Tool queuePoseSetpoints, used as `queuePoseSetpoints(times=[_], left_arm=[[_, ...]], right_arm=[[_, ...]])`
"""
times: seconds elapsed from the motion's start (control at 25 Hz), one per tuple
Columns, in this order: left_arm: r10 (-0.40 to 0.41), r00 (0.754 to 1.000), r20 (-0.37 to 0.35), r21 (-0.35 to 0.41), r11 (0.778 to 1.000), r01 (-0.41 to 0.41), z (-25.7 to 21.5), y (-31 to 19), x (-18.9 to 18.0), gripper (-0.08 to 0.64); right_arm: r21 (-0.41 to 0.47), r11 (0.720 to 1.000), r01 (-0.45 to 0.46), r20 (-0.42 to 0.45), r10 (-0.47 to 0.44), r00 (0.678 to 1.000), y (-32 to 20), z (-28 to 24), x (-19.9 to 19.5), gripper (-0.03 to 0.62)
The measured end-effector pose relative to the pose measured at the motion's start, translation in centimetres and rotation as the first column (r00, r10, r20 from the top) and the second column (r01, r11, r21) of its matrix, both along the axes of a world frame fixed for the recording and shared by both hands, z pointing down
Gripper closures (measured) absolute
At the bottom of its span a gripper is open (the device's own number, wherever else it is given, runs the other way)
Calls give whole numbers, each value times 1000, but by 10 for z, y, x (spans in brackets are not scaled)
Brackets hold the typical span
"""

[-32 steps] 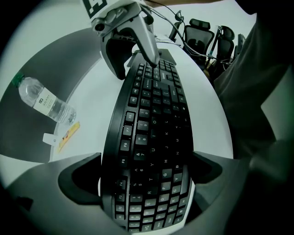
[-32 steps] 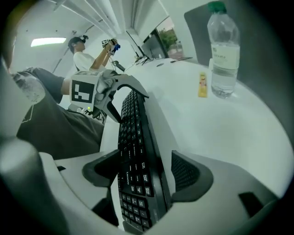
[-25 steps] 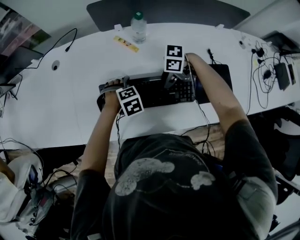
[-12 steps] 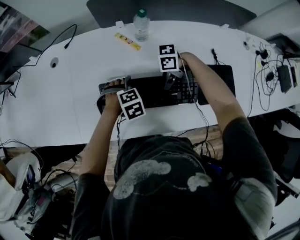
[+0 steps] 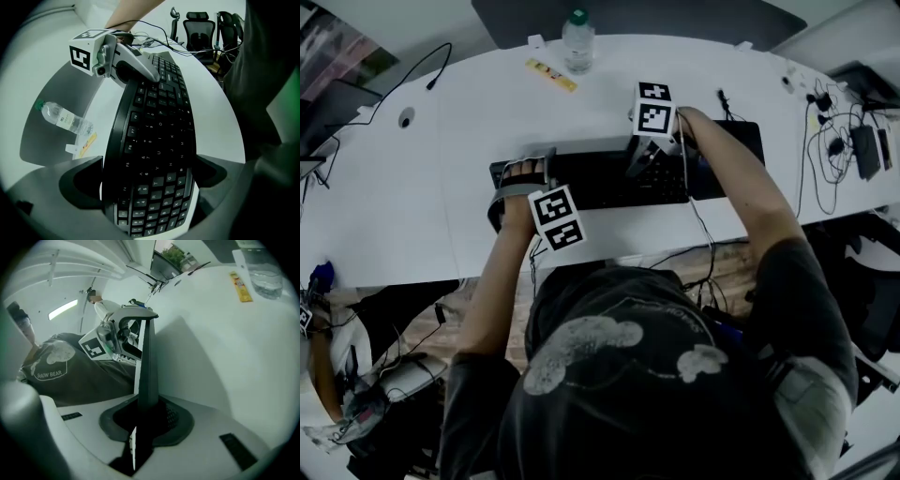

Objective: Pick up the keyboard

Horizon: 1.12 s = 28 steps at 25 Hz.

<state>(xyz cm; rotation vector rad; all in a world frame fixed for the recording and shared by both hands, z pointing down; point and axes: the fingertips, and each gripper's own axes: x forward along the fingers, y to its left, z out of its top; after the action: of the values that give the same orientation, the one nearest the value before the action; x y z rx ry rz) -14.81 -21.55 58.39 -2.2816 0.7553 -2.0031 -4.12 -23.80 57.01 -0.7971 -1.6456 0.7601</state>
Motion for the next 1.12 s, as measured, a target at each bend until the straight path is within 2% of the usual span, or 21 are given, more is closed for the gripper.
queuePoseSetpoints(times=[0.16,0.32,0.52,0.68,0.8,0.88,0.96,1.0,1.12], left_arm=[[-12,1000,1,23,1000,12,-8,7,-3,-21],[-41,999,-20,98,994,43,-23,6,-5,-21],[-55,998,-8,173,983,55,-42,6,0,-21],[-105,991,-78,236,964,120,-61,9,4,-21],[-164,971,-177,268,941,207,-77,12,11,-21],[-209,942,-263,285,916,283,-89,16,17,-21],[-258,887,-382,282,882,378,-101,22,25,-21],[-282,848,-448,266,864,428,-106,25,28,-21],[-345,708,-617,175,816,550,-114,42,36,-20]], right_arm=[[-51,994,-102,36,104,994,13,-16,0,535],[-75,975,-209,43,212,976,20,-22,9,535],[-61,954,-294,97,299,949,30,-30,22,535],[-71,924,-375,147,381,913,38,-39,30,534],[-74,893,-444,215,449,867,42,-48,38,535],[-84,868,-490,269,493,827,44,-53,45,535],[-81,842,-533,329,527,783,46,-59,53,535],[-73,828,-555,354,542,762,47,-61,58,535],[-70,782,-619,412,588,696,54,-69,71,534]])
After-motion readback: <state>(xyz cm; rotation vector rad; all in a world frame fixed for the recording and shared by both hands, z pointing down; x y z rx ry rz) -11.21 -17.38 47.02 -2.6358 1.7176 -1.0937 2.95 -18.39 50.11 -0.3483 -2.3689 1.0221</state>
